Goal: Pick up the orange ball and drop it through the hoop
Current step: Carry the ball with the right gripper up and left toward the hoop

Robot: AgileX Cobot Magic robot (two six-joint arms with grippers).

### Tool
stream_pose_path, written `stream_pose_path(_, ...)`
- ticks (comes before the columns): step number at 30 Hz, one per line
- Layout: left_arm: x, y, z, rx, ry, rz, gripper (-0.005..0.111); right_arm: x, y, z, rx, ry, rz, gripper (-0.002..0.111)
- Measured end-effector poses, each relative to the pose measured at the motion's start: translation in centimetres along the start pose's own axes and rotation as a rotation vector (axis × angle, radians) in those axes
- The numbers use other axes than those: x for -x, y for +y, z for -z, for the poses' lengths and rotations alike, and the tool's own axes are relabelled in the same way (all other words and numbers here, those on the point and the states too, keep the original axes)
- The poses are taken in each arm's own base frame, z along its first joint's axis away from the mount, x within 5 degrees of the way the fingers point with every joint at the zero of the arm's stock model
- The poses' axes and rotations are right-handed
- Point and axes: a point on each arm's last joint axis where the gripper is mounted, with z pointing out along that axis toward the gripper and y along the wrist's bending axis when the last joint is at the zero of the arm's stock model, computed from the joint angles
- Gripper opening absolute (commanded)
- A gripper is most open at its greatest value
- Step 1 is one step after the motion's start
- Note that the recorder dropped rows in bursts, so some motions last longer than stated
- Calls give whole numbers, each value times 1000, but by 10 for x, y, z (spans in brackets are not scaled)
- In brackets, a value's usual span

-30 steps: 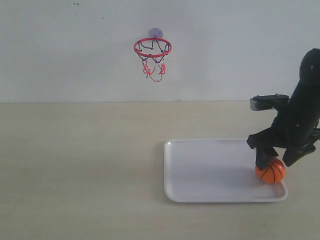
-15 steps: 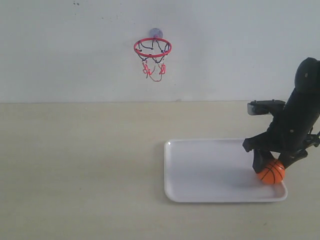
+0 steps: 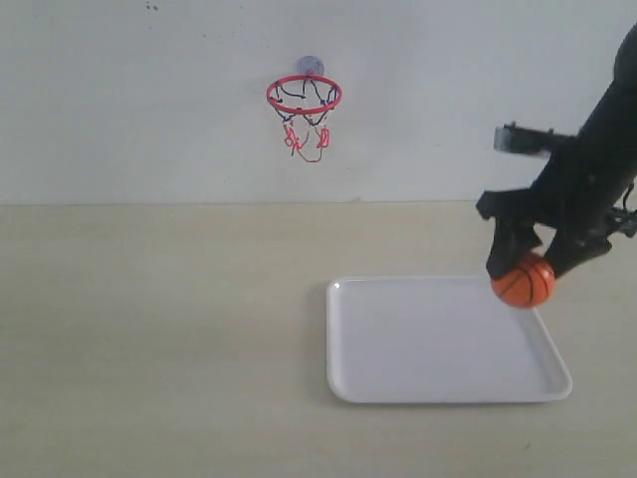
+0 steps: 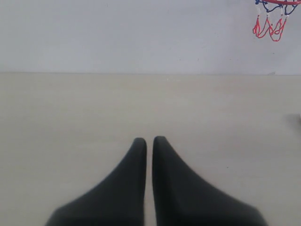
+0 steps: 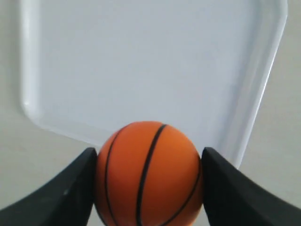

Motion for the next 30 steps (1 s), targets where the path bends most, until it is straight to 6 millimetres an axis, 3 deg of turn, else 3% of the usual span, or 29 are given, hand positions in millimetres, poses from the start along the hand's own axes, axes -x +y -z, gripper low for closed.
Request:
stream_pose_path(8, 0, 0, 0, 0, 0, 0, 4, -18, 38, 97, 8, -293, 98, 0)
stream_pose_path(11, 0, 0, 0, 0, 0, 0, 4, -25, 48, 115, 37, -355, 136, 0)
stream_pose_path(16, 0, 0, 0, 0, 0, 0, 4, -23, 67, 123, 205, -450, 283, 0)
stream_pose_path(21, 0, 0, 0, 0, 0, 0, 4, -17, 79, 110, 429, -627, 329, 0)
stream_pose_path(25, 0, 0, 0, 0, 0, 0, 4, -18, 73, 78, 517, -775, 341, 0)
stream_pose_path(30, 0, 0, 0, 0, 0, 0, 4, -11, 57, 29, 505, -878, 396, 0)
